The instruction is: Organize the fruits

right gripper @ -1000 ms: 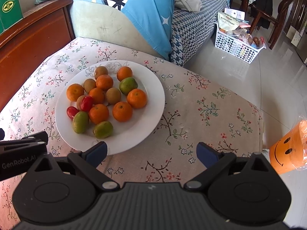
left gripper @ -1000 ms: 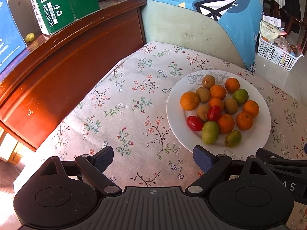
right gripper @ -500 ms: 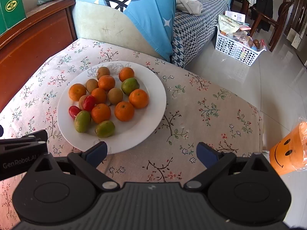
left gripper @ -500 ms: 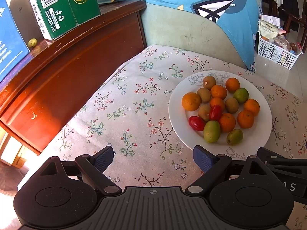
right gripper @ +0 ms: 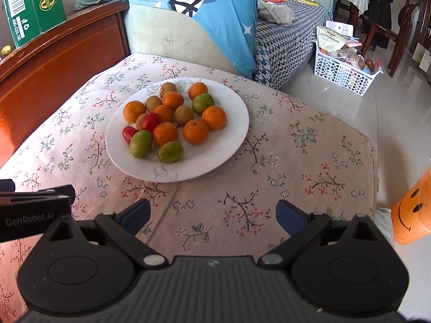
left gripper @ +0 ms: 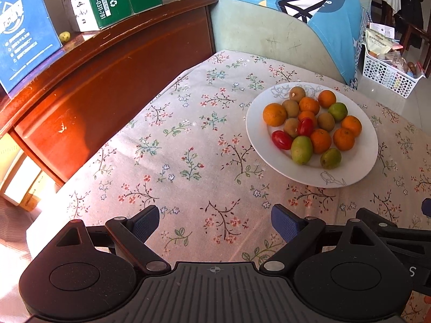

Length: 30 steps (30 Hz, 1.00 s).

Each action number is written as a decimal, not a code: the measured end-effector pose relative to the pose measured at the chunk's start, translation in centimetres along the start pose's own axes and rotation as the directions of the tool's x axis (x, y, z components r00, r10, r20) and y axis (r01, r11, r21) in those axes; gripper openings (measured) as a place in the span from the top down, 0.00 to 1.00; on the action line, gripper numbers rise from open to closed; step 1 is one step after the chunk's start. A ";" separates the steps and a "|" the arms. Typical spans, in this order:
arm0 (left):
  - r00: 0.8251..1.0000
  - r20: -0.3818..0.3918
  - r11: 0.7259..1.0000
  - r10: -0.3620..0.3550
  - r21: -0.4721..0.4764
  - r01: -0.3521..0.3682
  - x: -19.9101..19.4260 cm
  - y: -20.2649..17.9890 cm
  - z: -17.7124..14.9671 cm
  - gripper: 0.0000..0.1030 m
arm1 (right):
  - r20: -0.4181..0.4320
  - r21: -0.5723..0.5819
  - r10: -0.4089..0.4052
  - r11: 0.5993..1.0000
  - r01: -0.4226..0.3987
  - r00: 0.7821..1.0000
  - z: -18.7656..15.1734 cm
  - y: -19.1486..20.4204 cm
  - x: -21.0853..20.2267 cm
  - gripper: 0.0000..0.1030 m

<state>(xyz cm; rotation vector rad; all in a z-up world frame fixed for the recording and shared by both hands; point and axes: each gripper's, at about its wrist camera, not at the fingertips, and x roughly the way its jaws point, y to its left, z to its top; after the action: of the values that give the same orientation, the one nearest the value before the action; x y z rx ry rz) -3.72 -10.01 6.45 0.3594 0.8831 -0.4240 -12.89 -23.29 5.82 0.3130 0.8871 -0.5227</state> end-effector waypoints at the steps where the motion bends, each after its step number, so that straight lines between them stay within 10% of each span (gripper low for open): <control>1: 1.000 -0.001 1.000 -0.002 -0.002 0.002 -0.1 0.2 -0.4 0.11 | 0.003 0.001 0.007 1.000 -0.007 1.000 -0.5 0.1 -0.1 0.04; 17: 0.999 -0.034 0.994 0.021 -0.105 -0.025 -0.9 5.2 -4.2 0.11 | 0.078 -0.146 0.181 0.975 -0.168 0.980 -8.4 4.8 -0.5 0.04; 30: 0.998 -0.054 0.992 0.017 -0.126 -0.024 -0.5 5.9 -4.5 0.11 | 0.170 -0.184 0.148 0.976 -0.116 0.974 -9.2 6.6 0.8 0.01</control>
<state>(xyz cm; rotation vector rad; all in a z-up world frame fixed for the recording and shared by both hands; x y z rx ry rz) -4.06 -2.73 4.95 0.2637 0.9524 -0.3387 -14.84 -13.73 -0.03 0.1611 0.7220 -0.3413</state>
